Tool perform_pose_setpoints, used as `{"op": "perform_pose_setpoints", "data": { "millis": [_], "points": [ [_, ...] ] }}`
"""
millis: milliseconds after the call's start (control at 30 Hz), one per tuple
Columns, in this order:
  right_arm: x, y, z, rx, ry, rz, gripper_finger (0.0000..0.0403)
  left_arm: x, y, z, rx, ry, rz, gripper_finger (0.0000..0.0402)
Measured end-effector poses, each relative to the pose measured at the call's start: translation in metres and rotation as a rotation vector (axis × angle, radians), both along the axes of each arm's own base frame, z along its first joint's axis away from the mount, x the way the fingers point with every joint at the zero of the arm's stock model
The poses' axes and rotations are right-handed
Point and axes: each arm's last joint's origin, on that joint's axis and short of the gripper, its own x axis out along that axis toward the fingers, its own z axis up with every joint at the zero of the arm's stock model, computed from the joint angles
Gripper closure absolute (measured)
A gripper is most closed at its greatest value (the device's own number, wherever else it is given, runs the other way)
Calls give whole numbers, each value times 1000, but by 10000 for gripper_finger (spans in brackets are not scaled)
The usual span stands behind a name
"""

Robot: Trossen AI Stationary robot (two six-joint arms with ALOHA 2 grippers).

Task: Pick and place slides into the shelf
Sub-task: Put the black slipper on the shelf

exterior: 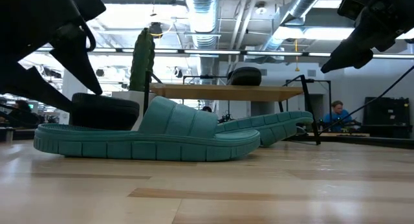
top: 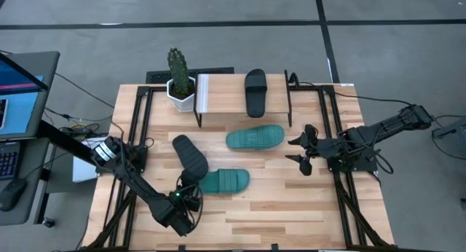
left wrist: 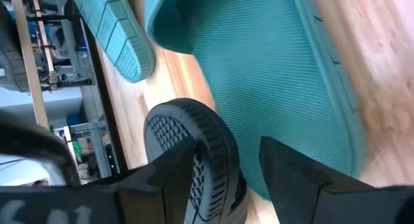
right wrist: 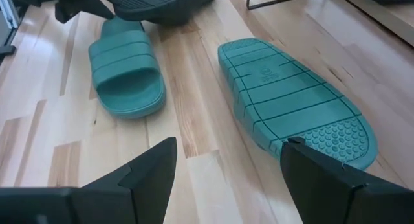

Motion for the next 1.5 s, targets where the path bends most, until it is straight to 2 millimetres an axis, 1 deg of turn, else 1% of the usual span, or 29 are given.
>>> {"op": "perform_pose_setpoints", "data": {
  "millis": [367,600,667,700,733,800,833,967,1133,1233,1333,1433,1500],
  "points": [
    [0,0,0,-1,2,0,142,6,14,1,36,21,48,234],
    [0,0,-1,-3,7,0,142,14,24,1,-14,18,126,239],
    [0,0,-1,-3,8,0,142,16,26,1,-40,23,153,257],
    [0,0,-1,-3,8,0,142,17,28,1,-51,16,170,274],
    [0,0,-1,-3,8,0,142,18,29,1,-58,6,186,295],
    [0,0,-1,-3,8,0,142,20,32,1,-75,-1,212,351],
    [0,0,-1,-3,8,0,142,21,33,2,-89,4,228,370],
    [0,0,-1,-3,7,0,142,25,32,8,-107,5,247,371],
    [0,0,-1,-3,7,-1,142,27,34,28,-51,52,281,371],
    [0,0,-1,-3,7,-1,142,24,36,48,21,87,320,371],
    [0,0,-1,-3,8,-1,142,24,36,68,74,81,340,371],
    [-1,0,-1,-5,11,-1,142,29,34,85,36,31,307,371],
    [-1,0,-1,-6,14,-1,142,30,33,102,-3,-7,305,371]
  ]
}}
